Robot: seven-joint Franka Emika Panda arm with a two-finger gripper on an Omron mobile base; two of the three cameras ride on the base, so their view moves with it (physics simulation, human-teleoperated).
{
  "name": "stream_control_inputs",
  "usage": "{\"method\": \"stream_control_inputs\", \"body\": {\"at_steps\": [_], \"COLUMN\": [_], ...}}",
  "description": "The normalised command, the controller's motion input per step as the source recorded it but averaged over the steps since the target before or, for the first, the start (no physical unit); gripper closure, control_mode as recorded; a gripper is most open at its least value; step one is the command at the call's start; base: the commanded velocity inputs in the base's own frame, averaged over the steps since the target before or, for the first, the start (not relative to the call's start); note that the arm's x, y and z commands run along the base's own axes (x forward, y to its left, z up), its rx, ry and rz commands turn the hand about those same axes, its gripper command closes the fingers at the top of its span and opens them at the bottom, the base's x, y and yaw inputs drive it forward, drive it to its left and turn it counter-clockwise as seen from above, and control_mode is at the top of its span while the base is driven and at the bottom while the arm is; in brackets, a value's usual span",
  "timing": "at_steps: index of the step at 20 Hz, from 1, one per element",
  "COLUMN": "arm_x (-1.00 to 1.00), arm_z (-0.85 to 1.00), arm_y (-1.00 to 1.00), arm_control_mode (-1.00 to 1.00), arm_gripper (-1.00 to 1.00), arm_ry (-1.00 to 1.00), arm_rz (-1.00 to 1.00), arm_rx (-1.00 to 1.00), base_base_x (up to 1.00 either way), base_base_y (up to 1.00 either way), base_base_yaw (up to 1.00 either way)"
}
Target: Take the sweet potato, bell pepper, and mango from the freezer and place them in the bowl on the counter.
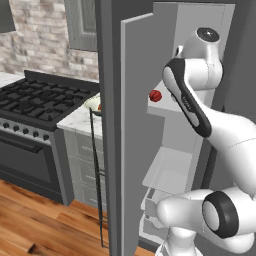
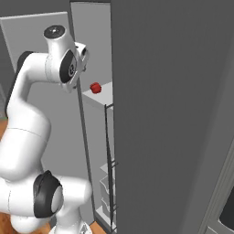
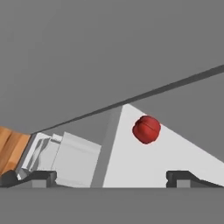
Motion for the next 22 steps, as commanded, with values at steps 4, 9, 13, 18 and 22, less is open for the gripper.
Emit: {"method": "stream_control_inputs", "body": {"at_steps": [4,9,13,18,22], "arm_x": [0.20,0.16,0.03,0.06,0.19], "arm_z": [0.00,-0.02,0.00,-0.07,-0.11], "arm_y": [0.00,-0.08,-0.23,-0.12,0.01], "arm_control_mode": [-1.00,-1.00,-1.00,-1.00,-1.00], "arm_gripper": [-1.00,-1.00,-1.00,-1.00,-1.00], "arm_ry": [0.03,0.07,0.13,0.10,0.00], "arm_rz": [-0.20,-0.12,0.00,0.00,0.00], "arm_rx": [0.00,0.02,0.09,0.05,0.00], "base_base_x": [0.00,0.00,0.00,0.00,0.00], "base_base_y": [0.00,0.00,0.00,0.00,0.00], "base_base_yaw": [0.00,0.00,0.00,0.00,0.00]}}
